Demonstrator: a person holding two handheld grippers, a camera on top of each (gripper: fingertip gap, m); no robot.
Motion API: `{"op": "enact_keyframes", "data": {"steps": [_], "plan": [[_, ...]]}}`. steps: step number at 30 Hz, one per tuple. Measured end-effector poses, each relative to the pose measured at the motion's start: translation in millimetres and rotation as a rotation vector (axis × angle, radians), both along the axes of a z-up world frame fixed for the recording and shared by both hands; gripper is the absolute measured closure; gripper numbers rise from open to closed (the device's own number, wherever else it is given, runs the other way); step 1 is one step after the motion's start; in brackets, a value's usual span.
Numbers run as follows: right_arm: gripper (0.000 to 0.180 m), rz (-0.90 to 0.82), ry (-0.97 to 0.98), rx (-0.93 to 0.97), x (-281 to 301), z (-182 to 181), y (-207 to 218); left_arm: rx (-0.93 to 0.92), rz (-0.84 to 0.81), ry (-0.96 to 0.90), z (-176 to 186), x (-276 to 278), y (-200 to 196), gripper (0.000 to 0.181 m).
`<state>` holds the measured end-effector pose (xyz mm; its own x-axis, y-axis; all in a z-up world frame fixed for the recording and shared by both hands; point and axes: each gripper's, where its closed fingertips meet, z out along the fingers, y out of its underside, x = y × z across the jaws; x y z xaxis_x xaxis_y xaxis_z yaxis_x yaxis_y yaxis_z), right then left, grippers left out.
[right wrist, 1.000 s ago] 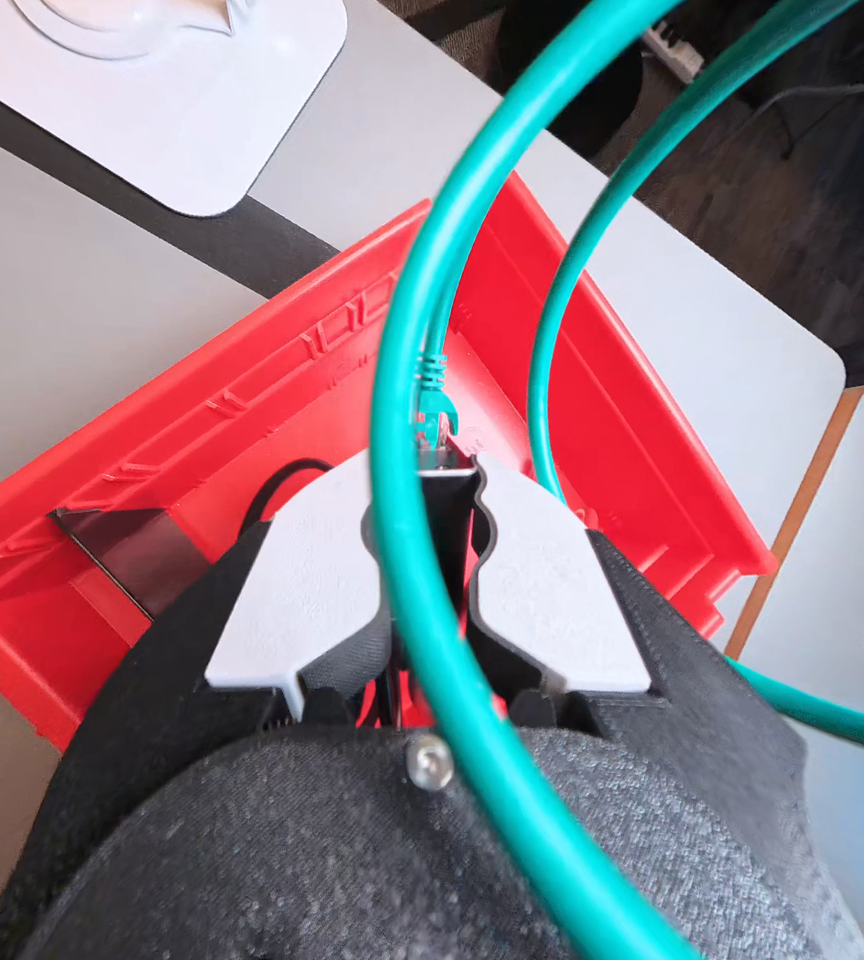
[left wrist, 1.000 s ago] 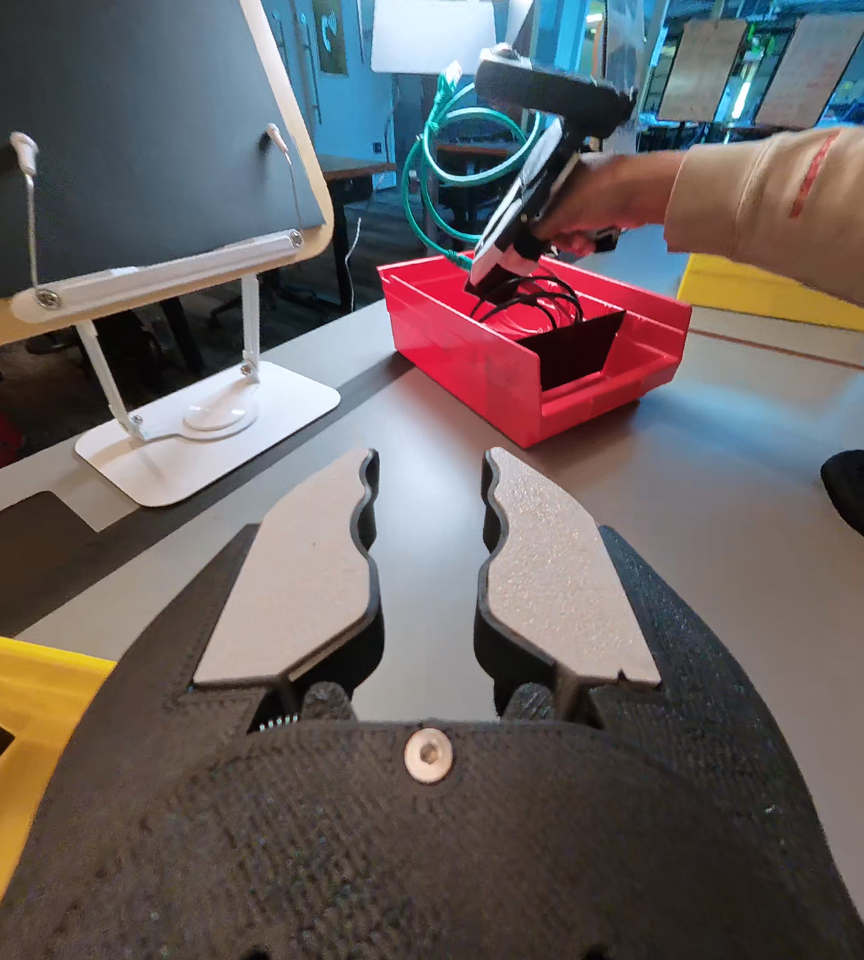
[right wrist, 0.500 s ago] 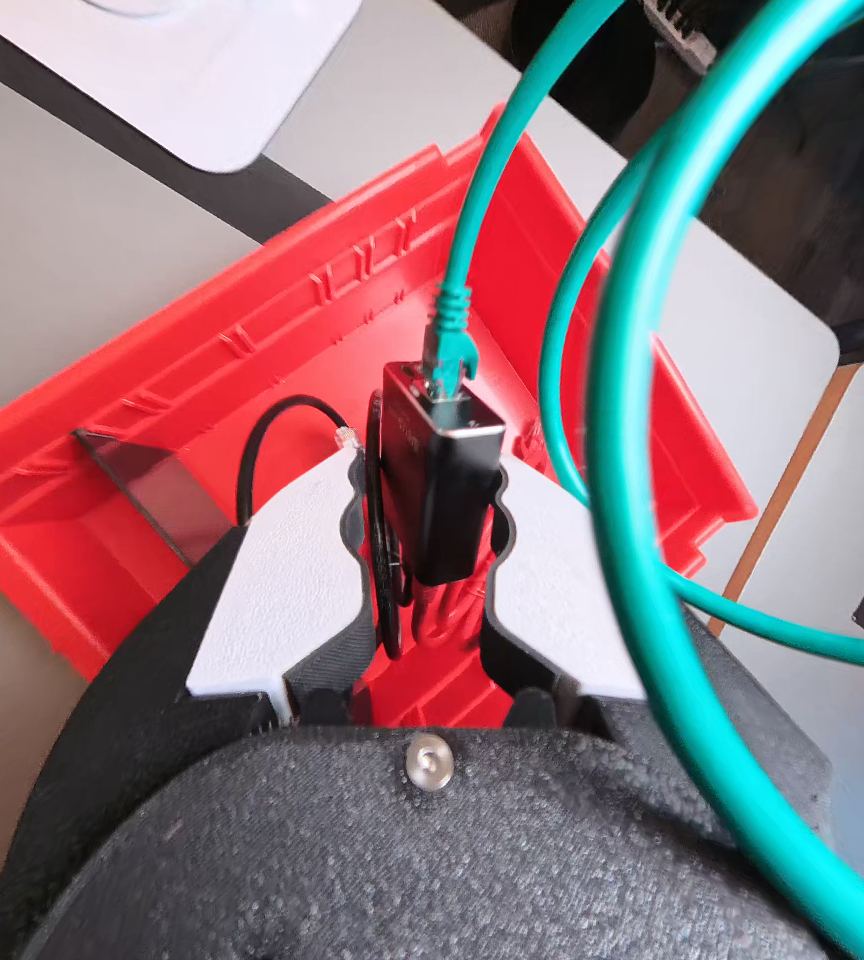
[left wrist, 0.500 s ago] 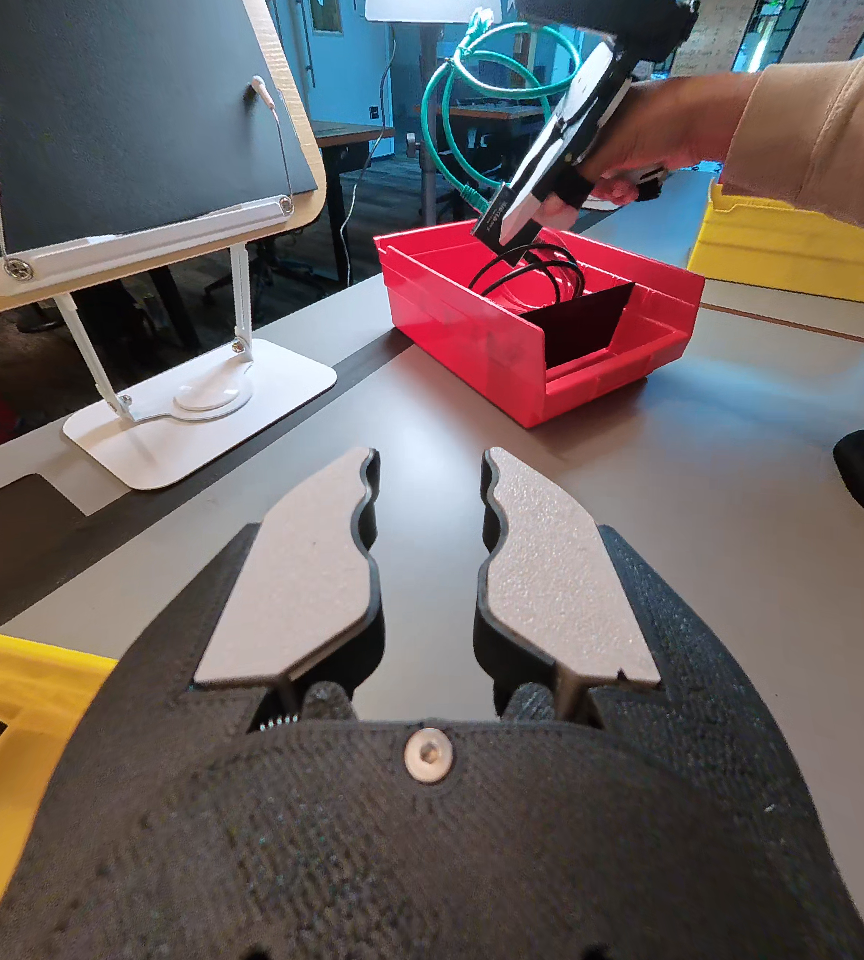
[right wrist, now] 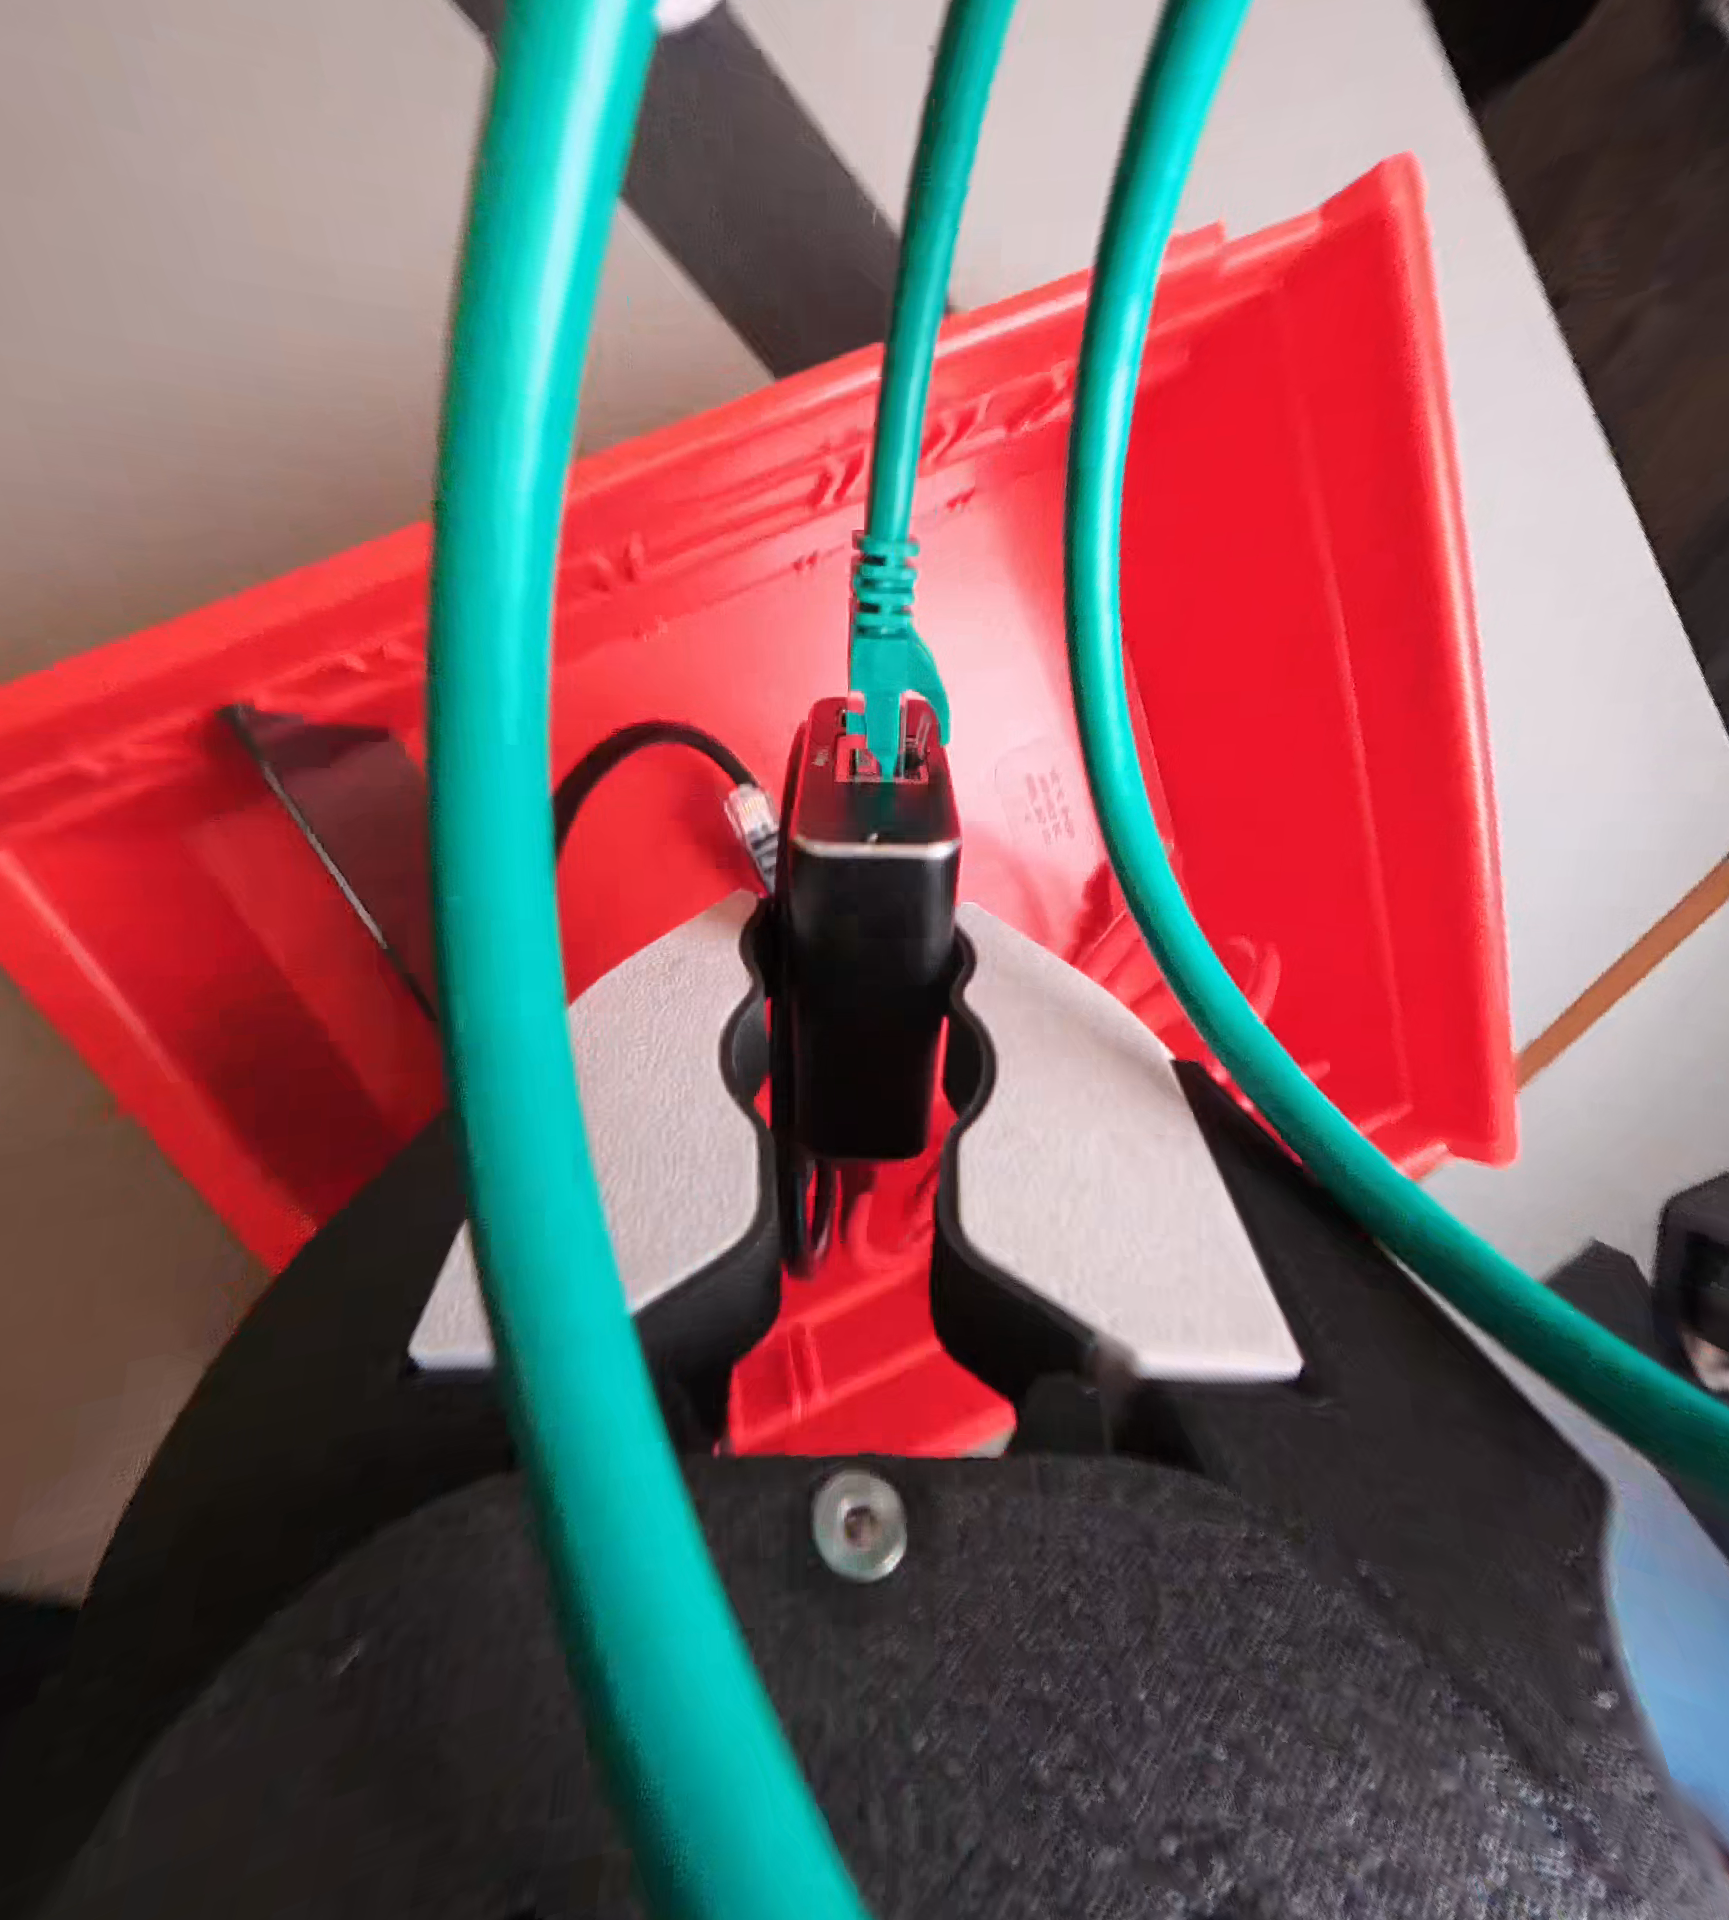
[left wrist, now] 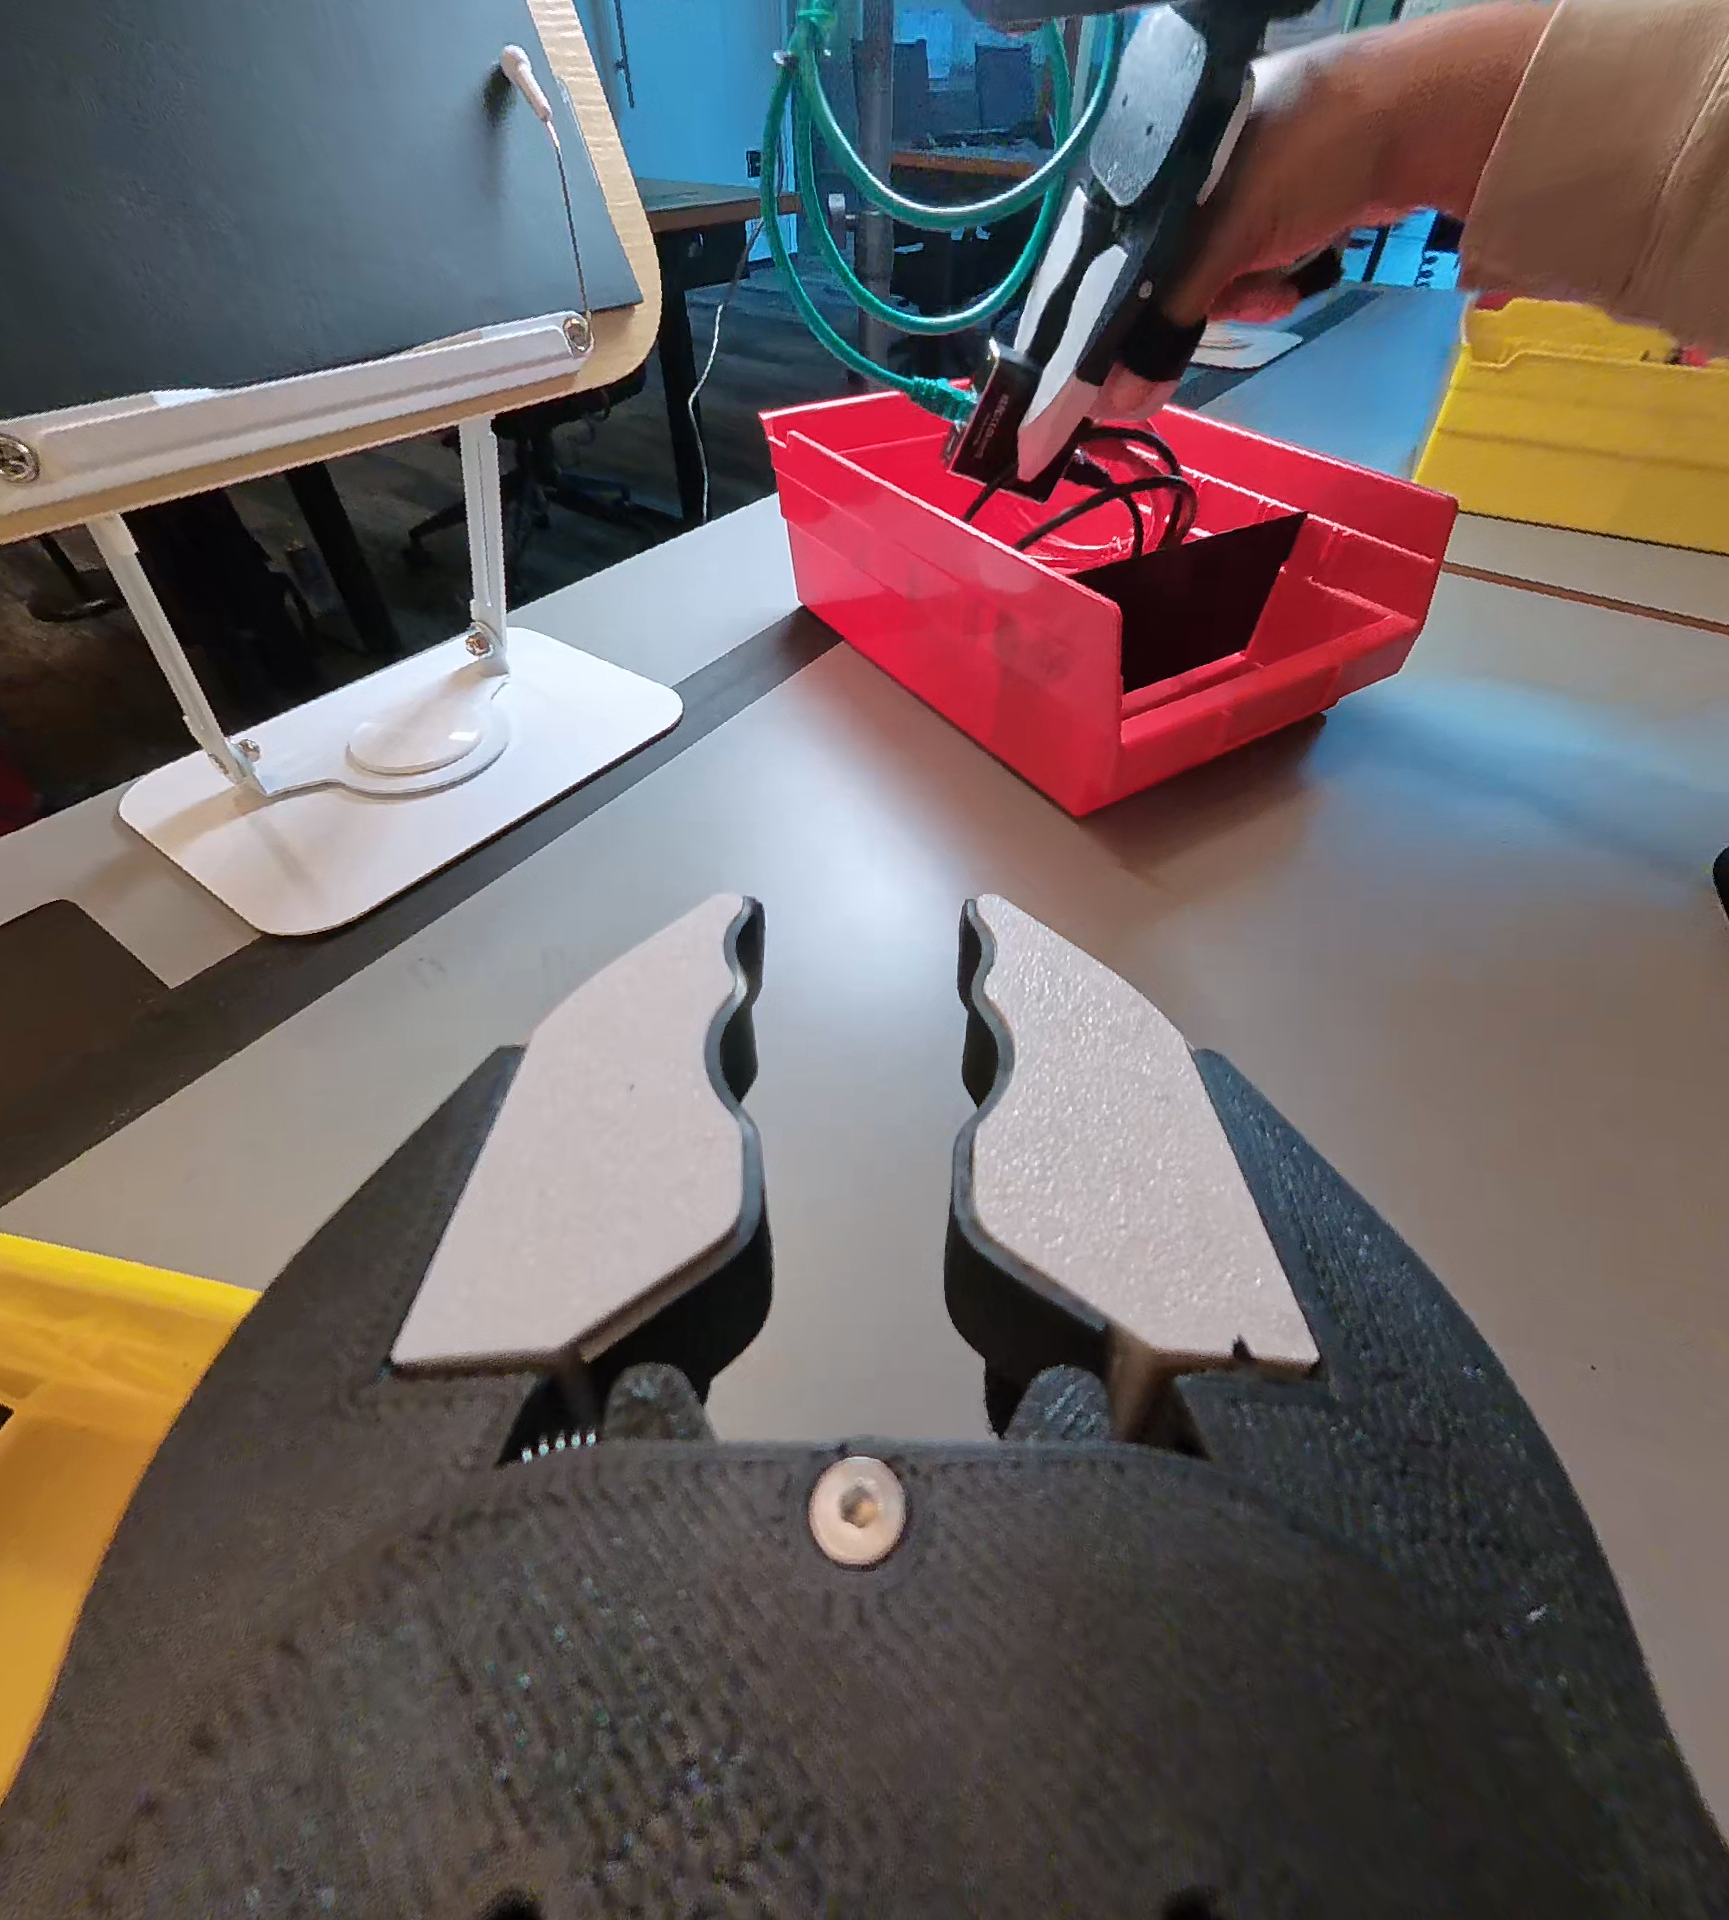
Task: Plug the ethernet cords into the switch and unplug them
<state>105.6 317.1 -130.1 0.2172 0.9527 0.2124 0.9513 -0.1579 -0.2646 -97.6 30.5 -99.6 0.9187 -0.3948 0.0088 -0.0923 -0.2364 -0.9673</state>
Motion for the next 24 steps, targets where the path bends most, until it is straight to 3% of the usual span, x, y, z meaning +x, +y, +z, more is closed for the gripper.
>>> {"op": "enact_keyframes", "data": {"steps": [4, 10, 19, 24], "plan": [[0.151, -0.058, -0.227, 0.004, 21.9, 11.4, 0.3, -0.005, -0.001, 0.003, -1.5, -0.5, -0.1, 0.145], [0.149, -0.114, -0.263, -0.070, 31.1, 12.2, 7.4, -0.015, -0.005, -0.006, -3.9, -0.9, 0.6, 0.145], [0.130, -0.261, -0.071, -0.021, 24.8, -13.5, 54.3, -0.039, -0.013, 0.001, -11.3, -0.2, 1.9, 0.145], [0.127, -0.227, 0.070, 0.104, 16.5, 18.5, 61.3, -0.057, -0.014, -0.010, -17.5, -1.2, 3.6, 0.145]]}}
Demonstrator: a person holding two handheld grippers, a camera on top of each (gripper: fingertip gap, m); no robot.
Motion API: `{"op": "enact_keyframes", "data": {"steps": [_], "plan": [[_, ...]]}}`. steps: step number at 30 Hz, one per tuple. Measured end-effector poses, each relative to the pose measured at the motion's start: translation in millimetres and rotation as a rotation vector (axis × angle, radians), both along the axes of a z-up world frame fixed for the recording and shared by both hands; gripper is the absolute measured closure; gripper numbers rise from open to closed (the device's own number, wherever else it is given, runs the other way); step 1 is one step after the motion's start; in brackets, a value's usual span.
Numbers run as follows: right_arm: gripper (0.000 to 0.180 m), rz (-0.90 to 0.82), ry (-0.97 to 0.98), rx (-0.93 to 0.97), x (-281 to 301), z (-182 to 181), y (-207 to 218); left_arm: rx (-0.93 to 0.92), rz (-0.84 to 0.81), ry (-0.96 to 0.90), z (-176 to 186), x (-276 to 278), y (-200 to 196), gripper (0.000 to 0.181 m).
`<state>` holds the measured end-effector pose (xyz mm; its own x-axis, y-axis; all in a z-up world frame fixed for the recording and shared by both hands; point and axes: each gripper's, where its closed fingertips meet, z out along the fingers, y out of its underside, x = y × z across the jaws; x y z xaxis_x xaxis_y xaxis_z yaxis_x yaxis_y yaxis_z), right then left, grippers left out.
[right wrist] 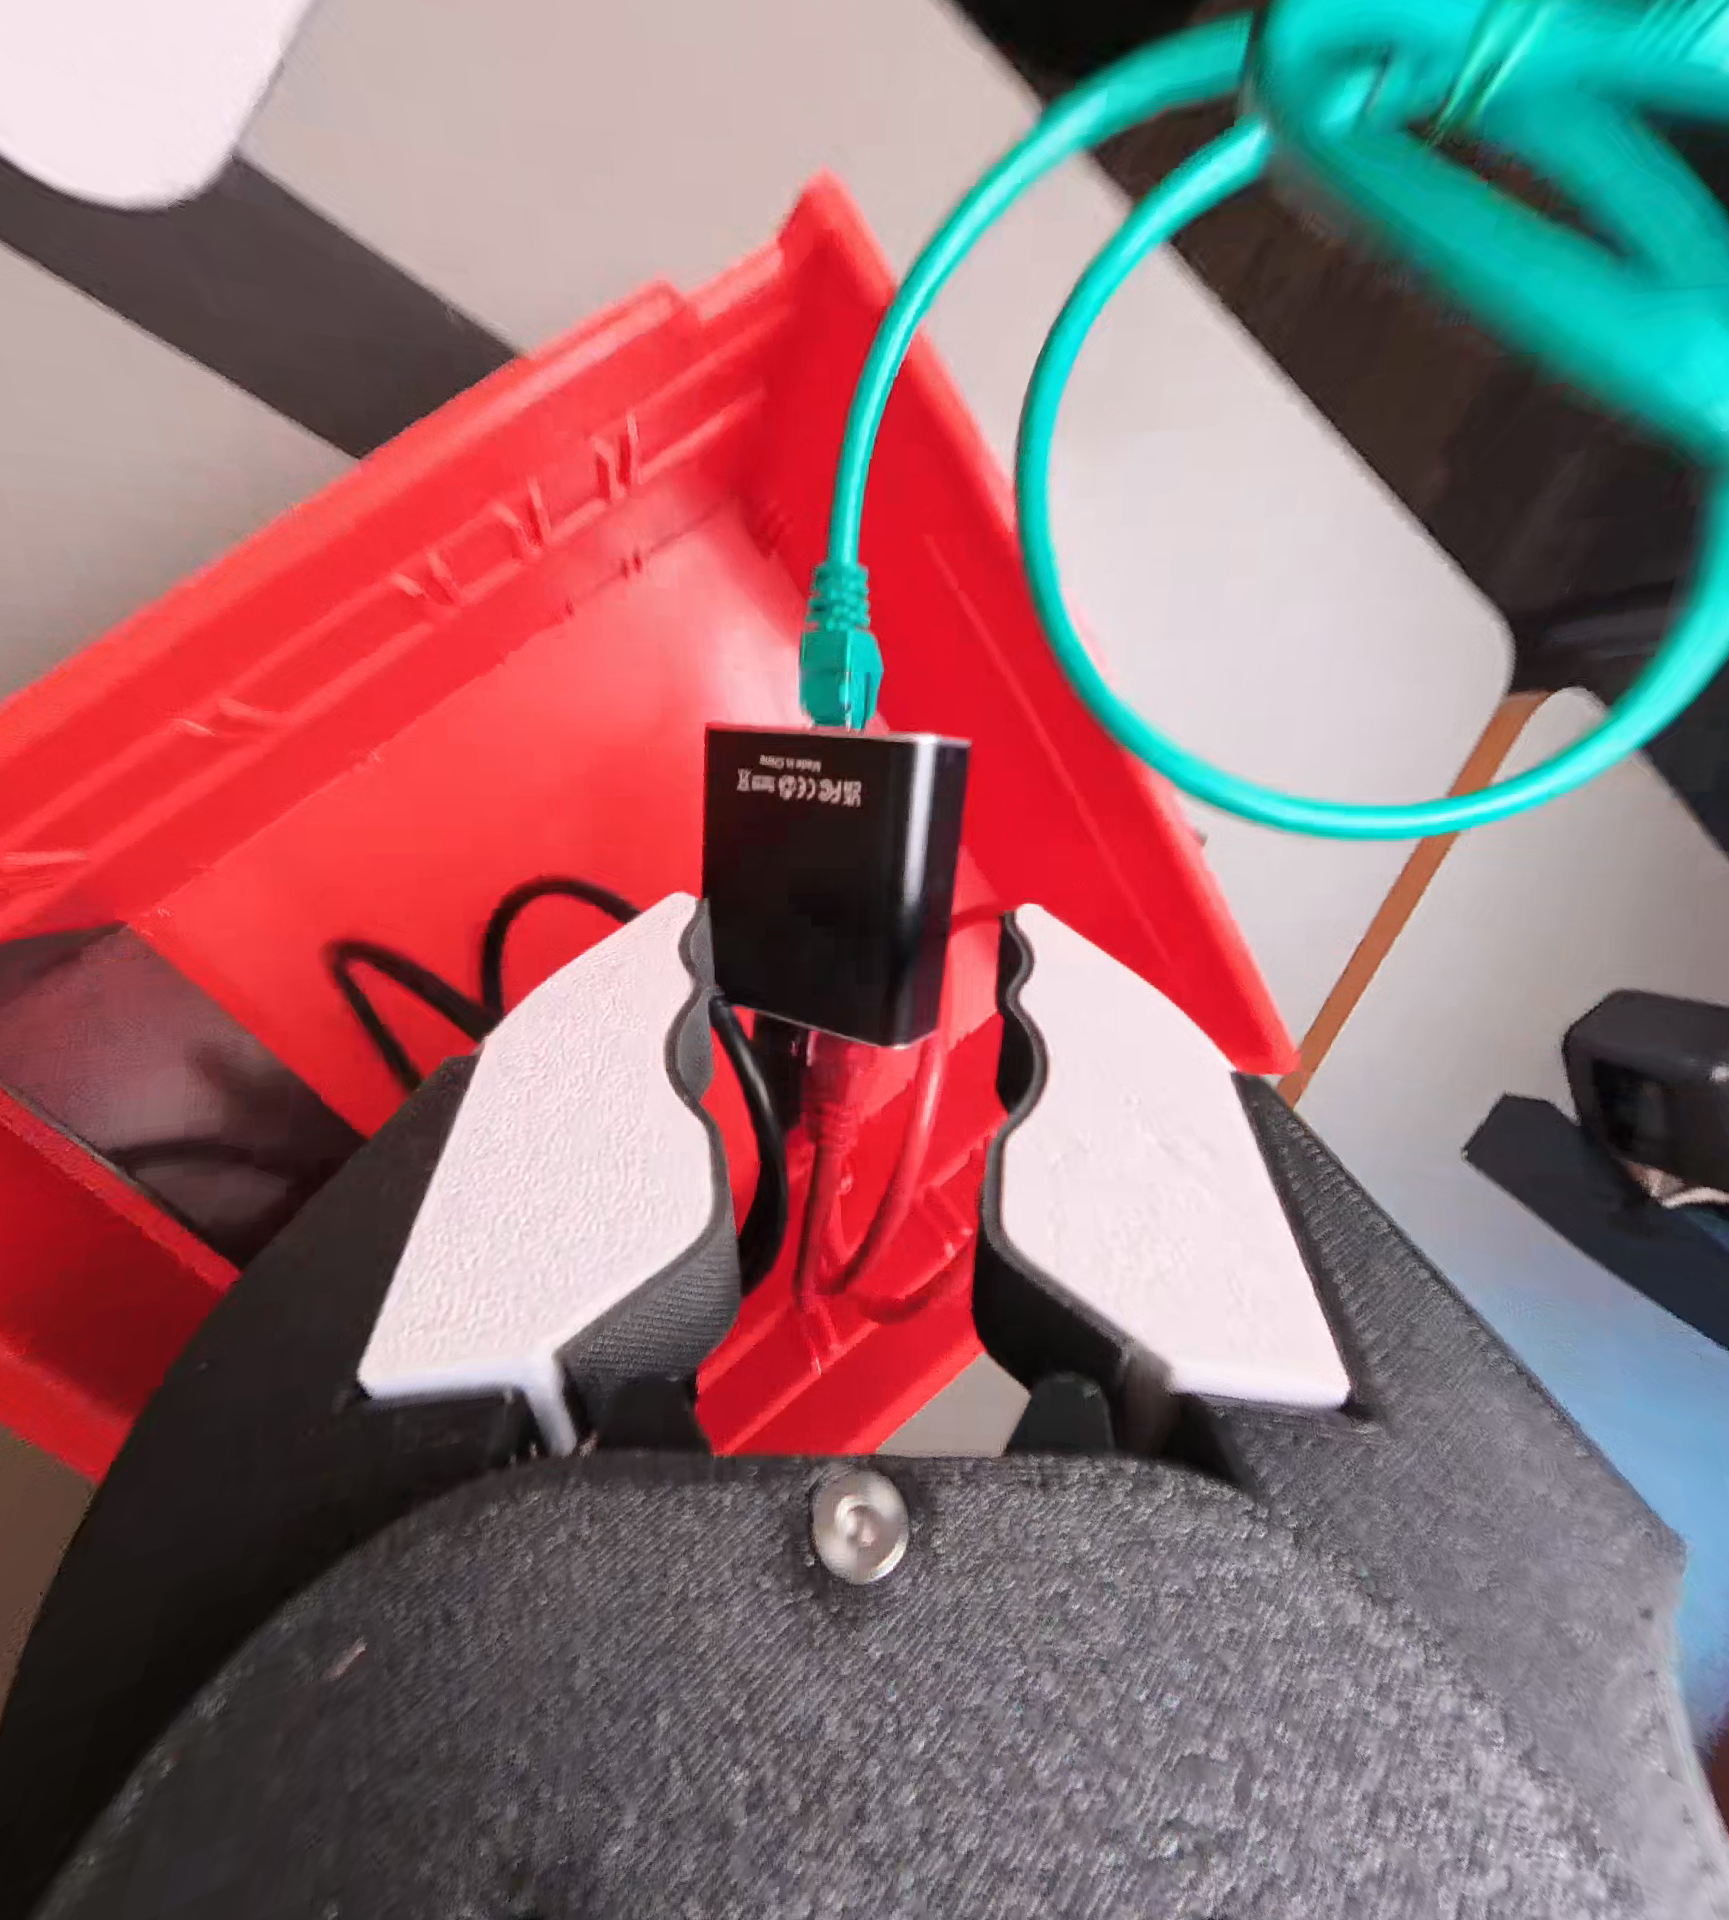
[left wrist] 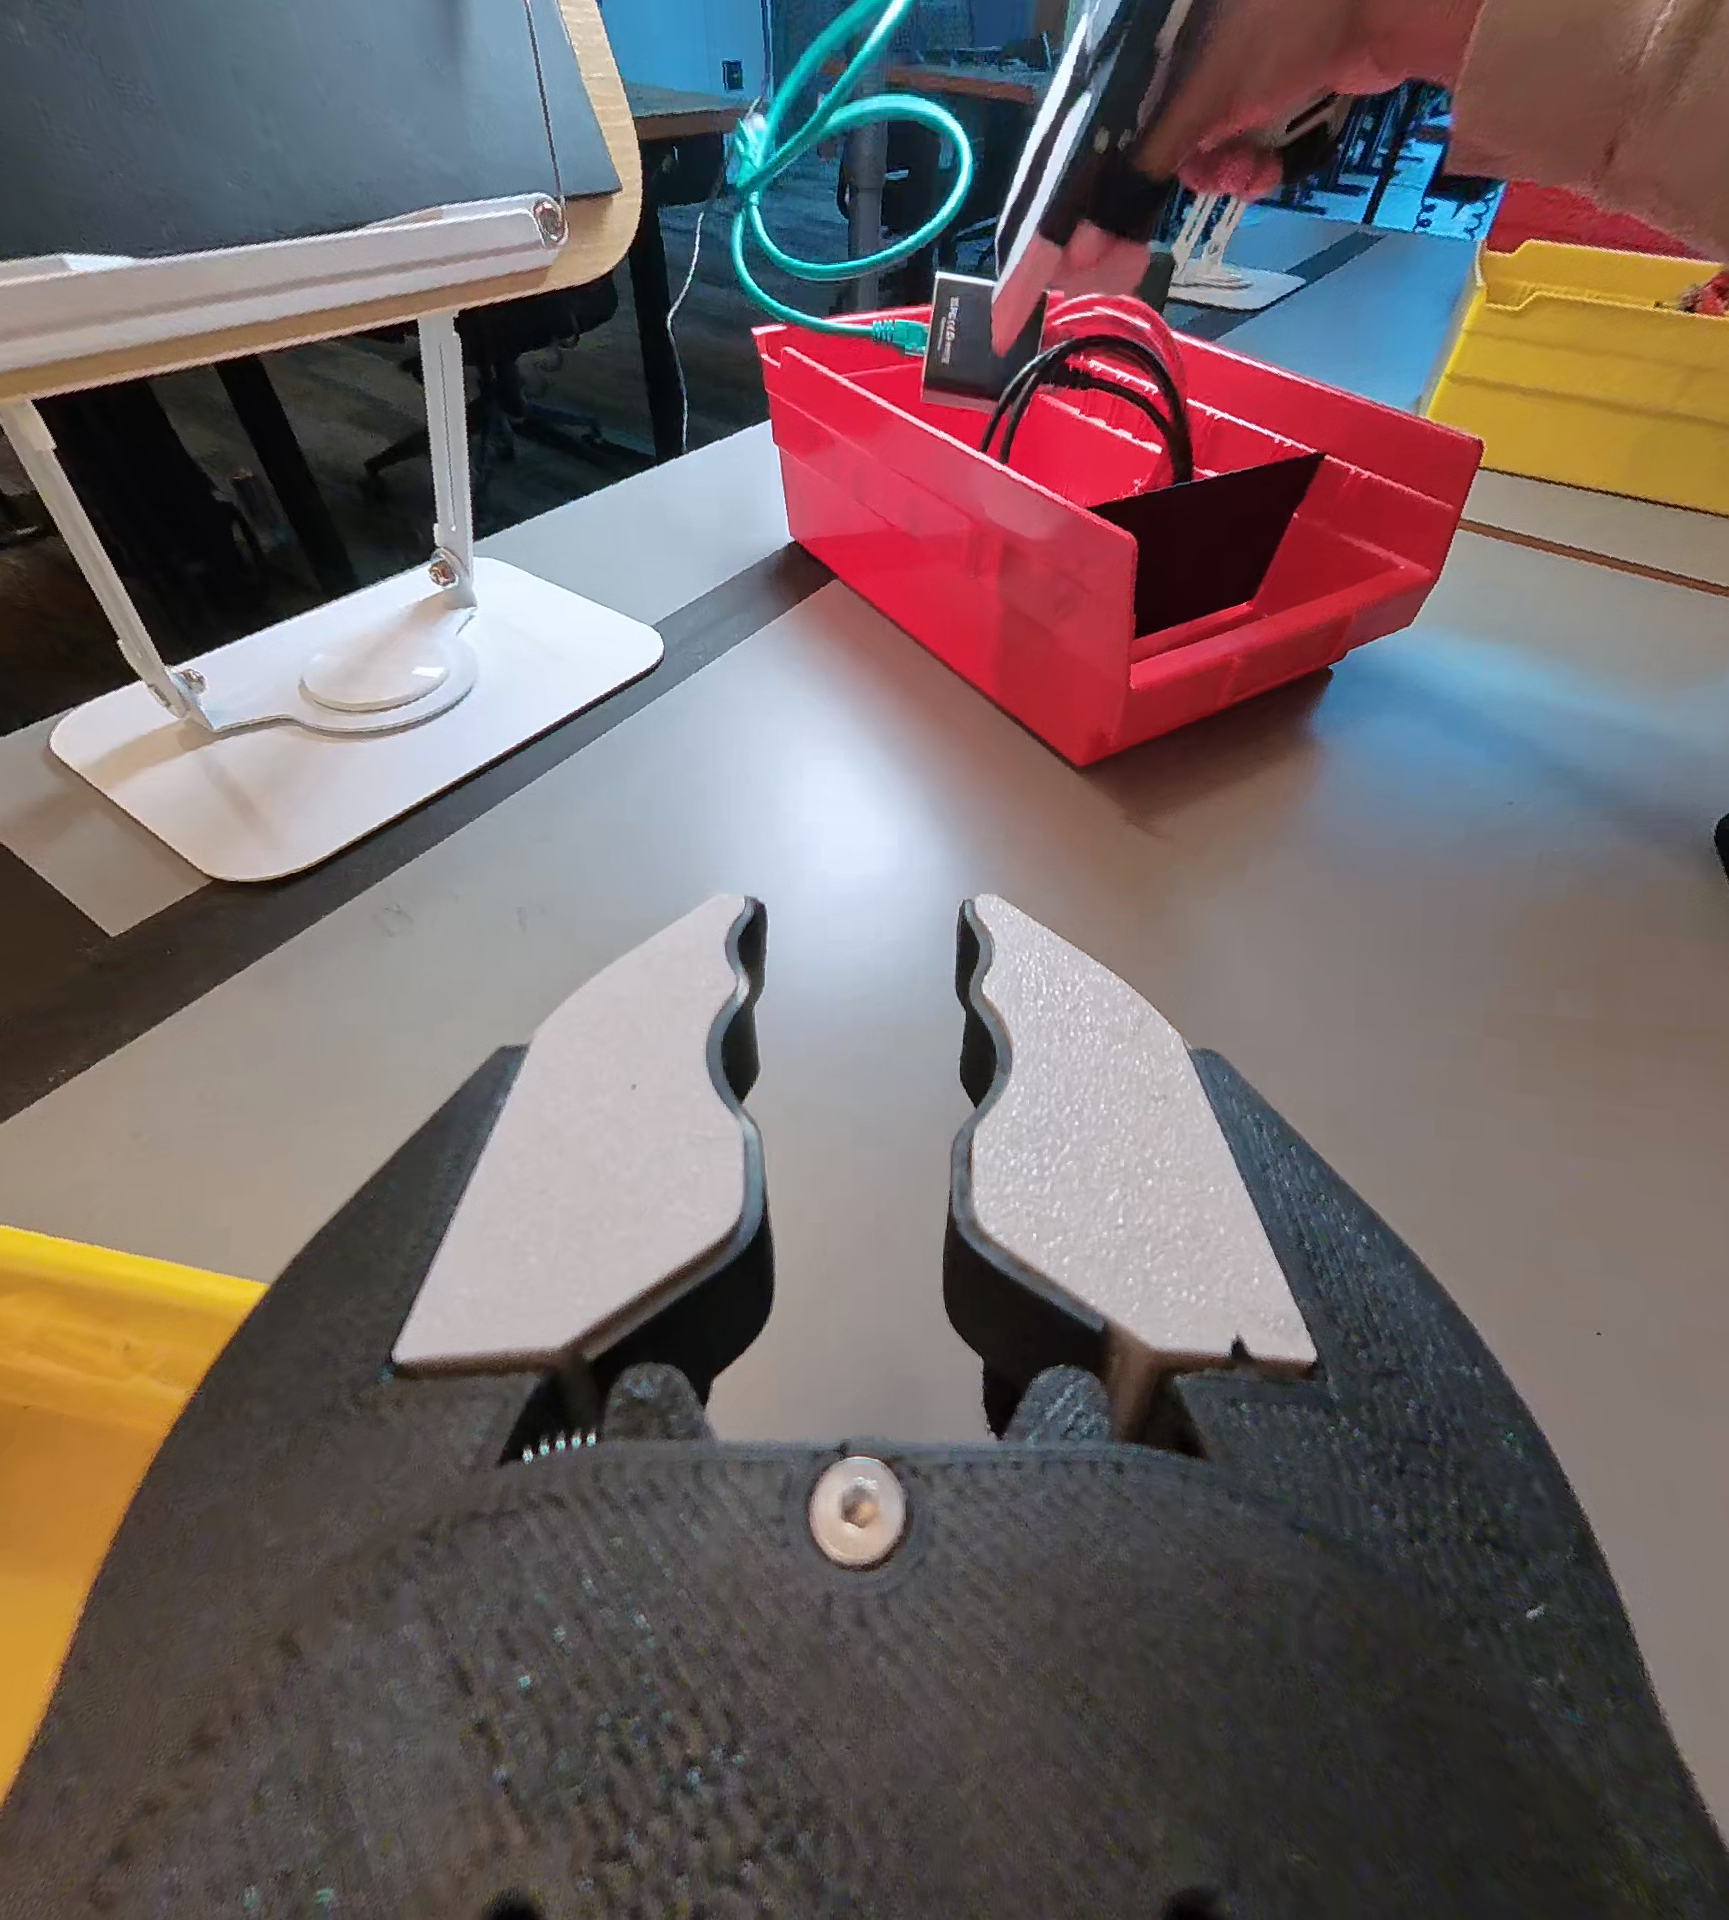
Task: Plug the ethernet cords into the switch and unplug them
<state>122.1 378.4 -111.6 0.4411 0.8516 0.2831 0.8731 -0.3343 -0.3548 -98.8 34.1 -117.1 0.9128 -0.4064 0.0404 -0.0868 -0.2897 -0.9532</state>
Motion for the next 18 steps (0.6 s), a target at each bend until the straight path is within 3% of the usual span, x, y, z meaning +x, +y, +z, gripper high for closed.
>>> {"op": "enact_keyframes", "data": {"steps": [4, 7, 10, 13, 18], "plan": [[0.126, 0.100, 0.299, 0.121, -24.8, 57.1, -22.1, 0.001, 0.004, 0.005, 0.3, -0.2, 0.1, 0.145], [0.126, 0.263, 0.430, 0.141, -36.3, 76.9, -76.8, 0.005, 0.011, 0.011, 2.3, -2.3, -0.3, 0.145], [0.126, 0.437, 0.322, 0.107, -30.2, 46.4, -143.7, 0.008, 0.026, 0.017, 8.7, -8.8, -2.4, 0.145], [0.127, 0.540, 0.171, 0.001, -14.8, -8.1, -204.0, 0.020, 0.059, 0.037, 23.8, -24.2, -8.8, 0.145], [0.124, 0.575, -0.094, 0.031, 13.5, -78.2, -223.2, -0.041, 0.181, 0.108, 42.7, -83.4, -32.8, 0.144]]}}
